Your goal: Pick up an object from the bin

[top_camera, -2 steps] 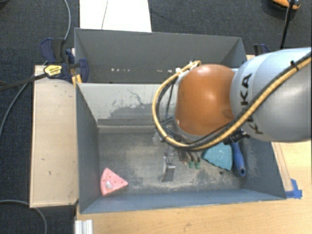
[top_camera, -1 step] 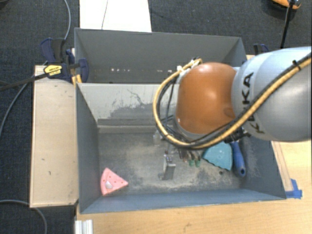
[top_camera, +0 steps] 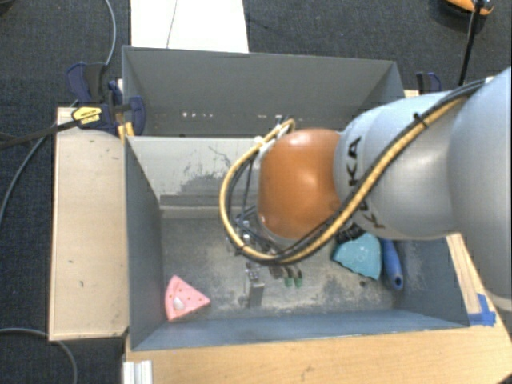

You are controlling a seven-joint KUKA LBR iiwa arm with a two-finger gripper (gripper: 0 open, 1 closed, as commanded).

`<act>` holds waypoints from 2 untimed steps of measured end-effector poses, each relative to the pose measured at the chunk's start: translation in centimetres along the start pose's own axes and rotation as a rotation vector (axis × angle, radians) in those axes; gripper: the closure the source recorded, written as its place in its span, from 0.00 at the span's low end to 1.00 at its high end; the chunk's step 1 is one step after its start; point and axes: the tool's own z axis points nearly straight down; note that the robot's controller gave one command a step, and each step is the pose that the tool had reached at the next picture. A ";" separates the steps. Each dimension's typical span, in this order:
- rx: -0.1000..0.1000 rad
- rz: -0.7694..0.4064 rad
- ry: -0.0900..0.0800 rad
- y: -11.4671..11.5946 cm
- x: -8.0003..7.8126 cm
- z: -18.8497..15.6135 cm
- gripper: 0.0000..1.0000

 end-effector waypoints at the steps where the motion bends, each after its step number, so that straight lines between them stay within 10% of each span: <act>1: -0.001 -0.142 -0.001 7.2 -0.3 0.6 0.00; 2: -0.002 -0.255 -0.005 8.1 -1.8 2.2 0.00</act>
Offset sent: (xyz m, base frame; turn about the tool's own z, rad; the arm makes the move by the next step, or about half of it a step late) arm 0.0093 0.0814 -0.0221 -0.2545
